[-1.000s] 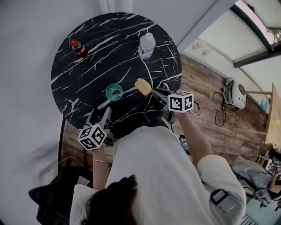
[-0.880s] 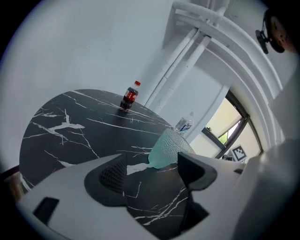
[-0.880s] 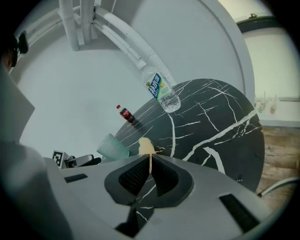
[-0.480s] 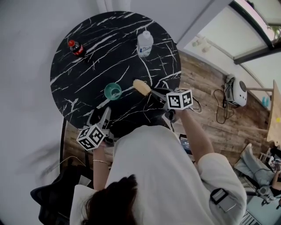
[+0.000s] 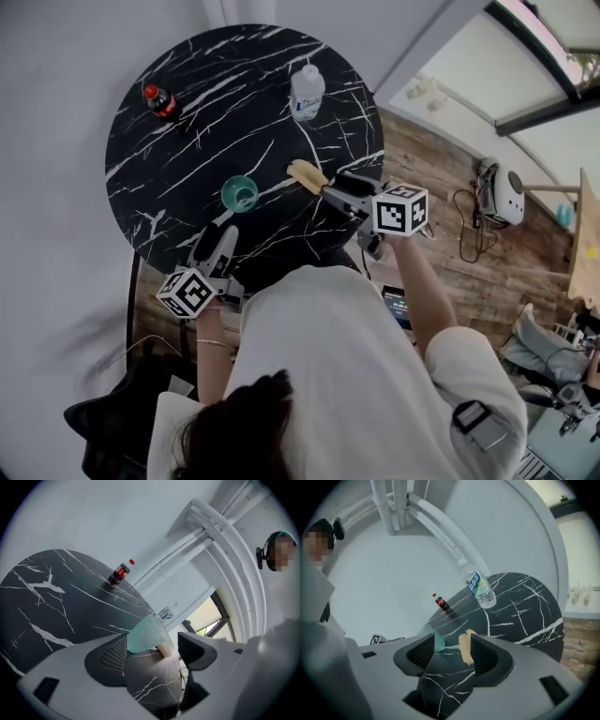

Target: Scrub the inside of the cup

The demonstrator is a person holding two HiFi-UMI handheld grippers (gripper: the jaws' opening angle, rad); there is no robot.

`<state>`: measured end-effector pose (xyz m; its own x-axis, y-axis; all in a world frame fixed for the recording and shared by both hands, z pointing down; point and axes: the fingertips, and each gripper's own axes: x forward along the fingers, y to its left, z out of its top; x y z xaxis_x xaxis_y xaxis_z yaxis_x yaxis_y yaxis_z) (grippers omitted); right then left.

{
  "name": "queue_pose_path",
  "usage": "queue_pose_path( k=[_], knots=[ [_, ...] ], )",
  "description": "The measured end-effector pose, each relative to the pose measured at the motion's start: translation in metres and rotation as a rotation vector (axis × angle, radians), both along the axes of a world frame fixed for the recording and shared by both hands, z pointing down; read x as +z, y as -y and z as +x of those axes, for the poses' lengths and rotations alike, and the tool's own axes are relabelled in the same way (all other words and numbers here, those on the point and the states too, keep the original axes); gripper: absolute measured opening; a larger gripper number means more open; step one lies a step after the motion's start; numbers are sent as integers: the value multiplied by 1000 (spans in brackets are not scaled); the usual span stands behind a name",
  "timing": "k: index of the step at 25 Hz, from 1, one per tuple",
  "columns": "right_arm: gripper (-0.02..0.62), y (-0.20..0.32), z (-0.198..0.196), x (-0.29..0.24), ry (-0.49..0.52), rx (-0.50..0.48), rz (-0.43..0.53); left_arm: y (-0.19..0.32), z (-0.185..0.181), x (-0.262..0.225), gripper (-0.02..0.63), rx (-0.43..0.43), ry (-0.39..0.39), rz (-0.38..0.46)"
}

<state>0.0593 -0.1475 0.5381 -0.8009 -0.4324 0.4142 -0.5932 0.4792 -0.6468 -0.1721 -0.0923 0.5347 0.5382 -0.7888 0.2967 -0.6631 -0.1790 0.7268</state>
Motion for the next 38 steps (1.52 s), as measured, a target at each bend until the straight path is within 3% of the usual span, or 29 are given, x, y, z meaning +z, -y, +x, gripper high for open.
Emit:
queue_pose_path(
  k=[7,9,11,12,17,20,22,26,30,38],
  knots=[
    [218,23,27,-64,115,181,133,1,2,-11,311,12,3,36],
    [218,23,30,-78,149,209,158,1,4,-20,293,16,-35,56],
    [218,20,28,-88,181,224,182,0,3,-35,221,5,-99,84],
    [218,19,28,-91,196,232,193,0,2,-41,215,-3,-117,99],
    [210,11,33,-100,245,307,220,-1,1,-53,202,12,-65,139],
    [138,2,32,-108,308,368,230,-3,-2,-61,156,-3,-32,157],
    [89,-3,26,-106,287,367,234,-5,-1,-63,103,0,-7,171],
    [55,-13,10,-98,201,355,261,-8,0,-67,81,12,21,185],
    [37,-21,0,-81,3,350,307,-10,1,-64,28,-20,81,189],
    [34,-30,-22,-66,-73,326,297,-11,-9,-62,11,-86,225,183]
  ],
)
